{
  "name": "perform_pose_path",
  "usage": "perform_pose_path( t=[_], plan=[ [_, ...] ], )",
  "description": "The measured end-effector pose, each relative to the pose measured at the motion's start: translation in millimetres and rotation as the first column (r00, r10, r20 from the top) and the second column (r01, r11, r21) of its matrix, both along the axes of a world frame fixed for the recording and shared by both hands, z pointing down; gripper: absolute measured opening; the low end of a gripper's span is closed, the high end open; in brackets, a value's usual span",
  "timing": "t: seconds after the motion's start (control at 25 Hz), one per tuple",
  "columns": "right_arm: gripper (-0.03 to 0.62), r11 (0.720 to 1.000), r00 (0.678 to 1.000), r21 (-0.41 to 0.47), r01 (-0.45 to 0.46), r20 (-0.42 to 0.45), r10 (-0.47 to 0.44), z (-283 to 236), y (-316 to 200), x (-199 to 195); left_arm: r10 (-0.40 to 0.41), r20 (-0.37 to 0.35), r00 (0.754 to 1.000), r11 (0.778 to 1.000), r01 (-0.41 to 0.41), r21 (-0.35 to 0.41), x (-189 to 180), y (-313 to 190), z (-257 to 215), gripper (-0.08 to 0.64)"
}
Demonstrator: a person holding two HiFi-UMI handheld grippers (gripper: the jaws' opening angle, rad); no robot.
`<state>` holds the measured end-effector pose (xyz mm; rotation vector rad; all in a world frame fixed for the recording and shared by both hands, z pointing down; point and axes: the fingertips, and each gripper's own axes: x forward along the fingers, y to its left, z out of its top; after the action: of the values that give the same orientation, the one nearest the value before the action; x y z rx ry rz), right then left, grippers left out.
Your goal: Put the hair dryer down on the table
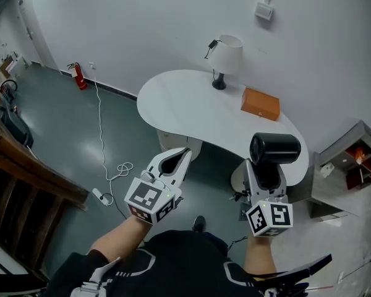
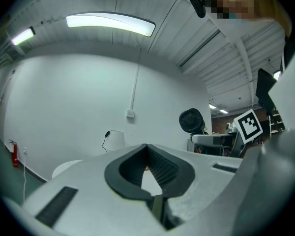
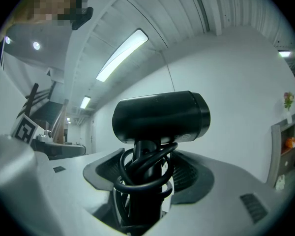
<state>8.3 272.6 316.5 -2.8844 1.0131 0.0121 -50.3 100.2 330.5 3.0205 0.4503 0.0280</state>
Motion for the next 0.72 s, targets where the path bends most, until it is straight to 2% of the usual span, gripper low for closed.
perform_pose_path(
  t=[0.72],
  plan=[
    [0.304, 0.993, 0.993, 0.021, 0.118, 0.008, -0.119, 10.7, 38.2, 99.0, -0.105, 0.051, 0.993, 0.994, 0.104, 0.037, 84.1, 41.6, 5.9, 0.005]
  ],
)
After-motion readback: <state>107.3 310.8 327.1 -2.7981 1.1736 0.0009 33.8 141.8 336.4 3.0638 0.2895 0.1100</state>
